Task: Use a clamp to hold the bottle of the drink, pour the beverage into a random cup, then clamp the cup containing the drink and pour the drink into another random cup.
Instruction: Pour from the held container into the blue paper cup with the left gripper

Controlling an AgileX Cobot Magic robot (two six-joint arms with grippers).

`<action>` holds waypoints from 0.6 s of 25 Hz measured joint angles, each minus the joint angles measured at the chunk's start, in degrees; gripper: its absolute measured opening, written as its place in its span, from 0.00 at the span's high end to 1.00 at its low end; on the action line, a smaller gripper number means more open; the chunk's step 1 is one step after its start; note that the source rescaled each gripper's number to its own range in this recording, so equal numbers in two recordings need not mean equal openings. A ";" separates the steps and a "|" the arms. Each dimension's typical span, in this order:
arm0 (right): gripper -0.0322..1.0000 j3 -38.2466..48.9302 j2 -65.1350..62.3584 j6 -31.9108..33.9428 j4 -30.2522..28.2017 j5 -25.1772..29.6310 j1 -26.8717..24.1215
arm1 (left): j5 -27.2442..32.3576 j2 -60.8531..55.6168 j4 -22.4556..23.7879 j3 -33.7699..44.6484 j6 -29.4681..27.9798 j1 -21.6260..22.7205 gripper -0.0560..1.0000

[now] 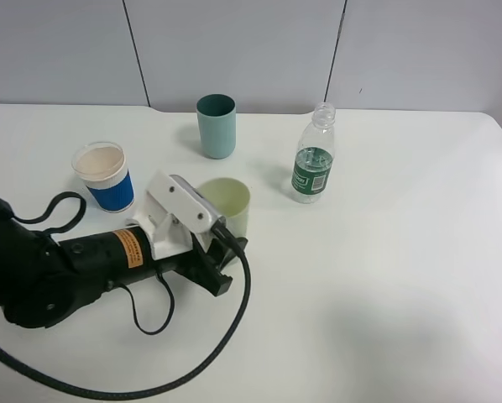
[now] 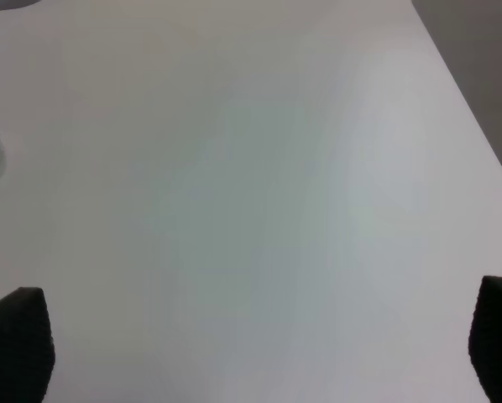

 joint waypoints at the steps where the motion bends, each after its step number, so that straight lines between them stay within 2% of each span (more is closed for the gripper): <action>1: 0.00 0.00 0.00 0.00 0.00 0.00 0.00 | 0.11 -1.01 -1.94 1.19 0.00 0.00 0.93; 7: 0.00 0.00 0.00 0.00 0.00 0.00 0.00 | 0.16 -8.30 -11.21 7.00 0.70 0.00 0.93; 11: 0.00 0.00 0.00 0.00 0.00 0.00 0.00 | 0.11 -12.06 -19.61 10.08 0.70 0.00 0.93; 15: 0.00 0.00 0.00 0.00 0.00 0.00 0.00 | -0.35 -15.29 -27.96 12.47 3.57 0.00 0.93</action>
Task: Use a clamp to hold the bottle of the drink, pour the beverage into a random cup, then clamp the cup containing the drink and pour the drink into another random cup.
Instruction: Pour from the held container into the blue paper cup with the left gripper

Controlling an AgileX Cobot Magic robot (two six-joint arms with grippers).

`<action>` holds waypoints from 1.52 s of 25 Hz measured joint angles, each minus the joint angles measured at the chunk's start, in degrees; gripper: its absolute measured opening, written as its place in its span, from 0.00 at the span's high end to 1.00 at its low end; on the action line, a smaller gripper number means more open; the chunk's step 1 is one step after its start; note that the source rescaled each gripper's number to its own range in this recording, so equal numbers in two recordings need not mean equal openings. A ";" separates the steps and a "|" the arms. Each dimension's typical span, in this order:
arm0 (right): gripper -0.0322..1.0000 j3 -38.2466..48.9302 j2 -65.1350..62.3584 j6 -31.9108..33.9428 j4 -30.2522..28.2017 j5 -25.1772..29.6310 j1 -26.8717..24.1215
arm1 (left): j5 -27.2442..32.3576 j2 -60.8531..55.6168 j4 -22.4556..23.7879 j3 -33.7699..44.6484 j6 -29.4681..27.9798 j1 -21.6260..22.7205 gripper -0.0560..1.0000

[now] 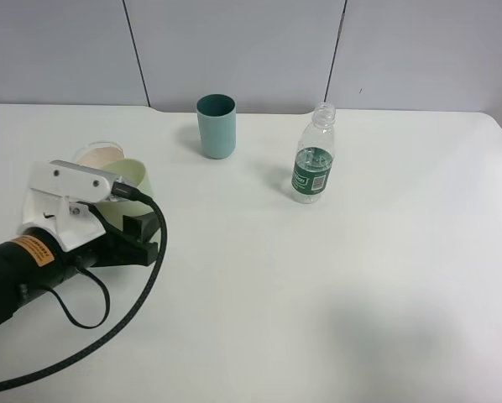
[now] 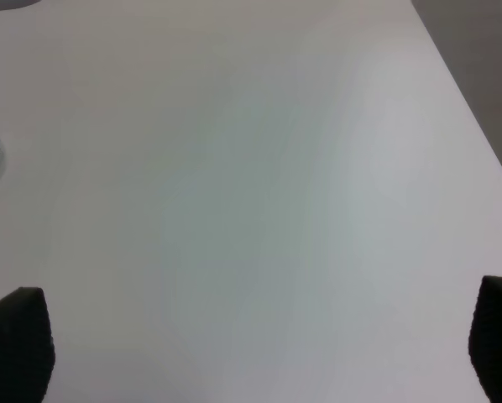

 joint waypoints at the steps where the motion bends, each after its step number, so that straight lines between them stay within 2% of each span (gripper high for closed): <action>1: 0.00 0.00 0.00 0.00 0.00 0.00 0.00 | -0.38 -0.58 -1.54 0.48 0.70 0.00 0.93; 9: 0.00 0.00 0.00 0.00 0.00 0.00 0.00 | -5.29 -2.47 -14.25 3.71 1.49 0.00 0.93; 12: 0.00 0.00 0.00 0.00 0.00 0.00 0.00 | -6.59 -2.47 -17.08 3.84 3.22 0.00 0.93; 16: 0.00 0.00 0.00 0.00 0.00 0.00 0.00 | -7.38 -2.47 -18.63 3.84 7.45 0.00 0.93; 18: 0.00 0.00 0.00 0.00 0.00 0.00 0.00 | -7.76 -2.47 -21.38 3.84 9.92 0.00 0.93; 22: 0.00 0.00 0.00 0.00 0.00 0.00 0.00 | -8.16 -2.55 -28.30 3.84 18.71 0.07 0.93; 24: 0.00 0.00 0.00 0.00 0.00 0.00 0.00 | -7.50 -3.22 -29.70 3.54 22.51 1.37 0.93; 27: 0.00 0.00 0.00 0.00 0.00 0.00 0.00 | -4.44 -5.30 -29.37 2.35 25.77 5.00 0.93; 30: 0.00 0.00 0.00 0.00 0.00 0.00 0.00 | 0.46 -8.14 -27.09 0.87 27.75 10.02 0.93; 38: 0.00 0.00 0.00 0.00 0.00 0.00 0.00 | 16.58 -12.47 -13.50 -5.91 30.18 26.46 0.93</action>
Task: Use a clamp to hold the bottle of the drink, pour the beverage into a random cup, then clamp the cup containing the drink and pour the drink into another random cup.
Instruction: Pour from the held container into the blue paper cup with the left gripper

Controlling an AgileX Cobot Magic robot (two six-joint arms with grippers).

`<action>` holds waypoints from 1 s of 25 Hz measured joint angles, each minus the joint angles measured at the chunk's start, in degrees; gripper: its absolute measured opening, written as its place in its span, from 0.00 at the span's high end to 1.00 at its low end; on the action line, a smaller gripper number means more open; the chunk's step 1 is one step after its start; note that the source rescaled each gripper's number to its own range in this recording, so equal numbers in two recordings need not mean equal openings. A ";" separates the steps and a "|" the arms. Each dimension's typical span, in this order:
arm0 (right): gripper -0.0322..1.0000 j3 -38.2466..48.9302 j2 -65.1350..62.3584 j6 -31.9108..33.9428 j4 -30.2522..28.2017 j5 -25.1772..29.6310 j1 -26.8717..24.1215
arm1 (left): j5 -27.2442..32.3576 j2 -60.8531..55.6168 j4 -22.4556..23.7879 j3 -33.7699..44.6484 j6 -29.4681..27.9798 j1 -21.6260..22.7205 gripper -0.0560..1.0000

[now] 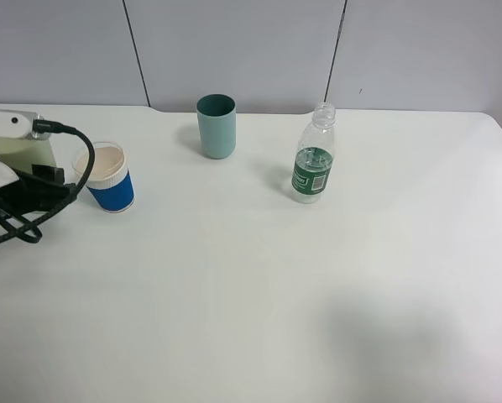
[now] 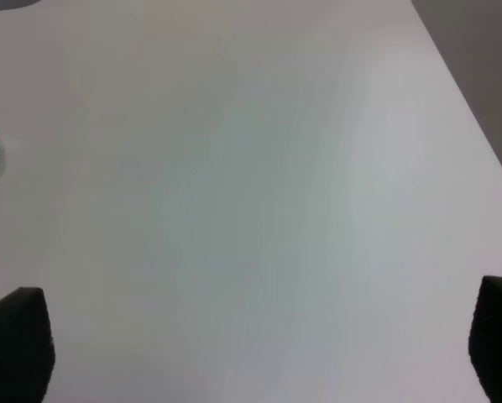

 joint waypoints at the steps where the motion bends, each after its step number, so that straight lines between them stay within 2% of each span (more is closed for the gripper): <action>1: 0.00 0.00 0.00 0.00 0.00 0.00 0.00 | 1.98 0.00 0.89 -1.28 0.81 1.68 0.93; 5: 0.00 0.00 0.00 0.00 0.00 0.00 0.00 | 5.48 0.05 1.15 -4.68 7.04 4.87 0.93; 12: 0.00 0.00 0.00 0.00 0.00 0.00 0.00 | 4.66 0.05 -5.17 -7.91 23.29 5.22 0.93; 18: 0.00 0.00 0.00 0.00 0.00 0.00 0.00 | 2.66 0.05 -7.45 -8.02 29.22 5.22 0.93; 25: 0.00 0.00 0.00 0.00 0.00 0.00 0.00 | 2.13 1.17 -14.07 -10.91 39.89 5.22 0.93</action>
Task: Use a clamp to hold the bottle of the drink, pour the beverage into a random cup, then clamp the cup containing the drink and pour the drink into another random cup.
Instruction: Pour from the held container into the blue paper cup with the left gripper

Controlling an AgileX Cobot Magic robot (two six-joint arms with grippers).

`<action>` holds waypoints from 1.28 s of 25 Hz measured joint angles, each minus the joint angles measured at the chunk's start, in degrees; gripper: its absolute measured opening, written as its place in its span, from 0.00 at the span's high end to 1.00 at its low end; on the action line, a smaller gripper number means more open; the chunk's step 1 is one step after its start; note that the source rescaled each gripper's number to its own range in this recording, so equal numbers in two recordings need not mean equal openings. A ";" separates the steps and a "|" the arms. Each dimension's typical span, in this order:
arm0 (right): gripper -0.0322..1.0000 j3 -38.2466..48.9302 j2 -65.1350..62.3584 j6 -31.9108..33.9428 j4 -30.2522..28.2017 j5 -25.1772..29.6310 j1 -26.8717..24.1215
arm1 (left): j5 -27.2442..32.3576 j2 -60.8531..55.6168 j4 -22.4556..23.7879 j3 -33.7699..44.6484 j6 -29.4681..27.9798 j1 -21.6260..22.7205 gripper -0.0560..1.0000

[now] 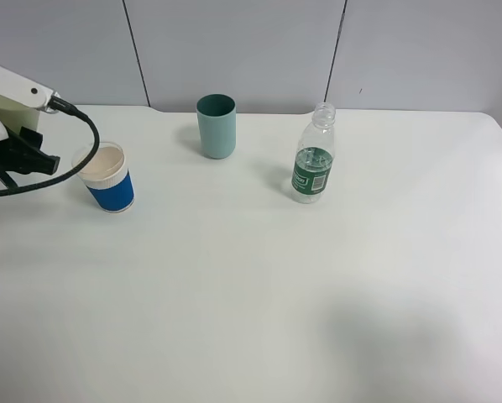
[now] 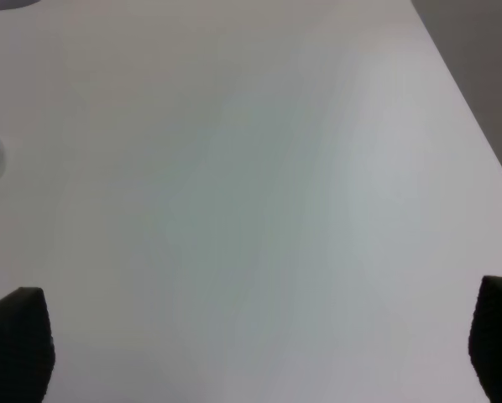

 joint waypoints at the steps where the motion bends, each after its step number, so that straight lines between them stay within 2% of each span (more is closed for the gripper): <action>1: 0.00 0.00 0.00 0.00 0.00 0.00 0.00 | -0.39 0.31 -0.71 -0.18 1.45 -0.21 0.93; 6: 0.00 0.00 0.00 0.00 0.00 0.00 0.00 | -4.18 1.69 -2.56 -0.37 6.47 -1.96 0.93; 16: 0.00 0.00 0.00 0.00 0.00 0.00 0.00 | -6.62 6.37 -3.15 -1.12 13.65 -5.06 0.93; 25: 0.00 0.00 0.00 0.00 0.00 0.00 0.00 | -9.45 8.78 -0.77 -1.12 17.11 -5.67 0.93; 32: 0.00 0.00 0.00 0.00 0.00 0.00 0.00 | -11.81 9.24 0.31 -1.12 22.26 -5.67 0.93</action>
